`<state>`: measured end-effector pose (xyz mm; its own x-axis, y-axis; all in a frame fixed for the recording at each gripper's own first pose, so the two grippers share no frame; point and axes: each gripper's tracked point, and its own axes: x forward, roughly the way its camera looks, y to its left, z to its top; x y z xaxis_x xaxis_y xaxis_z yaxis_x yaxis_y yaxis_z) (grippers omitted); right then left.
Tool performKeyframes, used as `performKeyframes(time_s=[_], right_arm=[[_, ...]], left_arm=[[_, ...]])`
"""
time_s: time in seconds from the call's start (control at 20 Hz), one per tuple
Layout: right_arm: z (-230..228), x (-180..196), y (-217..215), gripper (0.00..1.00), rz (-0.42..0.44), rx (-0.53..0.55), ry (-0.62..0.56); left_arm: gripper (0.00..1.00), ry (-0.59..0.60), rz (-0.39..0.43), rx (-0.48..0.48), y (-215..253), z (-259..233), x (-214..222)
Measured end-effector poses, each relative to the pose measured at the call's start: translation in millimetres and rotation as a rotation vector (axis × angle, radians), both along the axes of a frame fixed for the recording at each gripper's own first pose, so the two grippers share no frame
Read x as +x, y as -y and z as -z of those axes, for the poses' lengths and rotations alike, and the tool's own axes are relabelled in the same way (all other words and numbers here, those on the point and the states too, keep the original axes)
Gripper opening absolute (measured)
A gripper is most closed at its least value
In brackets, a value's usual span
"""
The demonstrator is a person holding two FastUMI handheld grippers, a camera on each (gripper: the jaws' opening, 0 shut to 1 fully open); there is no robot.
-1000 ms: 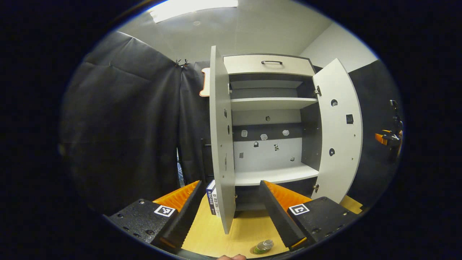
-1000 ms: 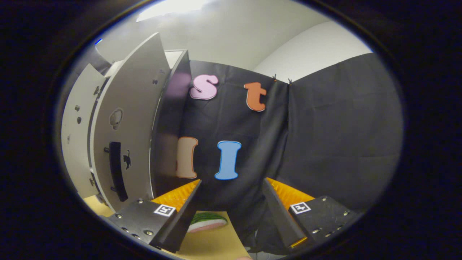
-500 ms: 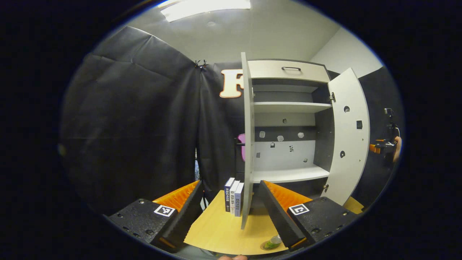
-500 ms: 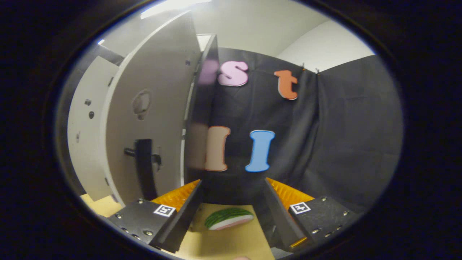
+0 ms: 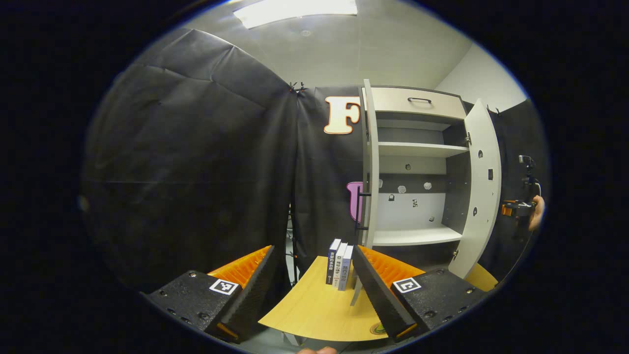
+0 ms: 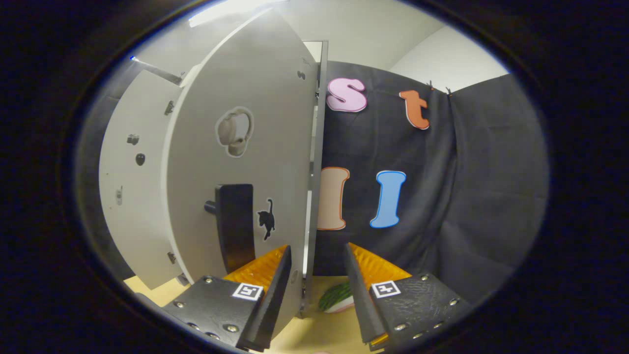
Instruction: Grasp the bottle in the cabinet with the left hand and place it on the coaster, then close the right door with the right hand and the left door with the left hand.
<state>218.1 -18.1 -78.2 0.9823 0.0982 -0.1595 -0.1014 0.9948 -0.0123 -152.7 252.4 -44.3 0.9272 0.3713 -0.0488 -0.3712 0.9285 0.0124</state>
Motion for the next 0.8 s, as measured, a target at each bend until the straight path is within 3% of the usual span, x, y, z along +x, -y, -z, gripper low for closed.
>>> performKeyframes(time_s=[0.15,0.25,0.45,0.6,0.7,0.8], right_arm=[[3,-1,-4,0.63,0.068,0.055,-0.021],[1,-3,-8,0.66,0.091,0.052,-0.012],[-1,-3,-29,0.66,0.089,0.063,-0.016],[-5,-7,-48,0.66,0.059,0.033,0.004],[-9,-11,-65,0.76,0.017,0.022,0.023],[-20,-16,-82,0.78,-0.021,0.061,0.062]], left_arm=[[0.97,0.001,0.016,-0.006,-10,5,10],[0.96,0.005,0.018,-0.017,-19,6,16],[0.96,0.016,0.044,-0.037,-27,5,31],[0.97,0.024,0.053,-0.001,-37,0,42],[0.94,0.019,0.067,0.005,-41,2,49],[0.96,0.010,0.081,-0.009,-44,7,55]])
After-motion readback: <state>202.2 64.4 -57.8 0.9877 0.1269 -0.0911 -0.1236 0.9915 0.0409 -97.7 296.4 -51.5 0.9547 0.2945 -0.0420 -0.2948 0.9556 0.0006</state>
